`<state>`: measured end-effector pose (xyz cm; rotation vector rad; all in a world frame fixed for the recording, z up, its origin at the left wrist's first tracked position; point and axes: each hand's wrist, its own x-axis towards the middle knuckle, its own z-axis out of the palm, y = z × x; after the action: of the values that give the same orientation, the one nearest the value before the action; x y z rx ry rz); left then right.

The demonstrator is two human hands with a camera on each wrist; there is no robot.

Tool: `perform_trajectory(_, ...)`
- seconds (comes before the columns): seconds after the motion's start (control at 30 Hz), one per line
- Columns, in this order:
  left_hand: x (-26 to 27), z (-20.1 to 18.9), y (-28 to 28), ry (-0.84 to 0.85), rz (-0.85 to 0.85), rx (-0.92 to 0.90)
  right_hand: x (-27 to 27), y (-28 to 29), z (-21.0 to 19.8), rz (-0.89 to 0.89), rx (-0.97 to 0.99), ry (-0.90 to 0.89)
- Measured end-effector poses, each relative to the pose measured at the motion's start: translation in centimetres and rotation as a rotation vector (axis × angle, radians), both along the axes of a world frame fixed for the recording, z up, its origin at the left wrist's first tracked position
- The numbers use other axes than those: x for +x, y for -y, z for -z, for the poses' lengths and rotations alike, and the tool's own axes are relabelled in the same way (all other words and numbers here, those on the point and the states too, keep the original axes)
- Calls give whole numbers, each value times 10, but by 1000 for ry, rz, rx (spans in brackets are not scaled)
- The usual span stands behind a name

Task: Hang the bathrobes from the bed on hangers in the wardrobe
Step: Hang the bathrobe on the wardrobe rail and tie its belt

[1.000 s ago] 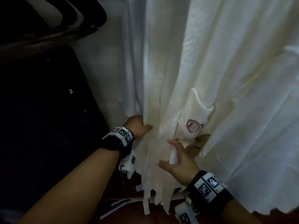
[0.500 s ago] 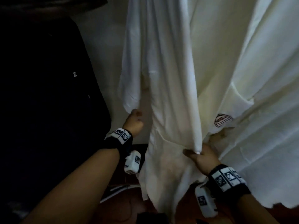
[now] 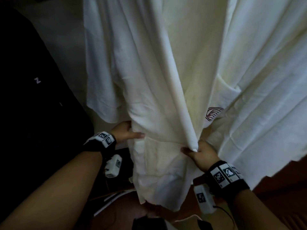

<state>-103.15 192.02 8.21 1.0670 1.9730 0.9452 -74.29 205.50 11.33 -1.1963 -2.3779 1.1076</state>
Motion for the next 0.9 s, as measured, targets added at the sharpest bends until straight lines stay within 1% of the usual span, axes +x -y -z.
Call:
perform_trajectory(0.03,-7,1,7,-66,3,-38,4,-4,0,9,23,37)
perform_trajectory(0.07,-15,1,15,-89,-23,-48,7,-7,0,6,51,79)
perform_trajectory(0.1,-21,1,23,-29,-96,-31,8,-10,0,-5,81,114)
perform_trajectory(0.13,-26,1,29,87,-187,36,9,-11,-1,-21,112,139)
perform_trajectory(0.17,-31,0,37,148,-232,72,9,-11,-2,-42,142,158)
perform_trajectory(0.2,-33,-2,45,151,-241,103,10,-10,-3,-67,168,168)
perform_trajectory(0.23,-33,-10,51,111,-229,105,10,-8,-4,-95,188,173)
perform_trajectory(0.27,-32,-15,57,26,-209,111,10,-7,-5,-116,204,178)
perform_trajectory(0.3,-30,-21,62,-102,-209,110,12,-6,-6,-134,223,186)
perform_trajectory(0.37,-24,-30,66,-371,-277,113,14,-6,-9,-156,248,201)
perform_trajectory(0.43,-15,-39,71,-627,-393,206,16,-5,-13,-190,257,208)
perform_trajectory(0.47,-8,-43,72,-758,-407,259,18,-5,-16,-208,260,216)
perform_trajectory(0.5,-4,-46,74,-845,-391,301,20,-6,-19,-219,261,224)
perform_trajectory(0.53,1,-49,74,-893,-369,340,21,-7,-22,-225,264,229)
perform_trajectory(0.57,6,-52,75,-858,-355,353,23,-9,-24,-224,269,236)
perform_trajectory(0.63,15,-50,79,-718,-425,333,30,-12,-28,-210,266,266)
perform_trajectory(0.67,18,-48,82,-662,-458,273,33,-14,-30,-202,273,284)
perform_trajectory(0.73,23,-47,90,-565,-460,88,39,-17,-32,-196,294,329)
perform_trajectory(0.83,26,-49,107,-574,-451,-213,49,-26,-35,-217,318,360)
perform_trajectory(0.9,30,-53,122,-576,-465,-319,59,-36,-35,-259,316,365)
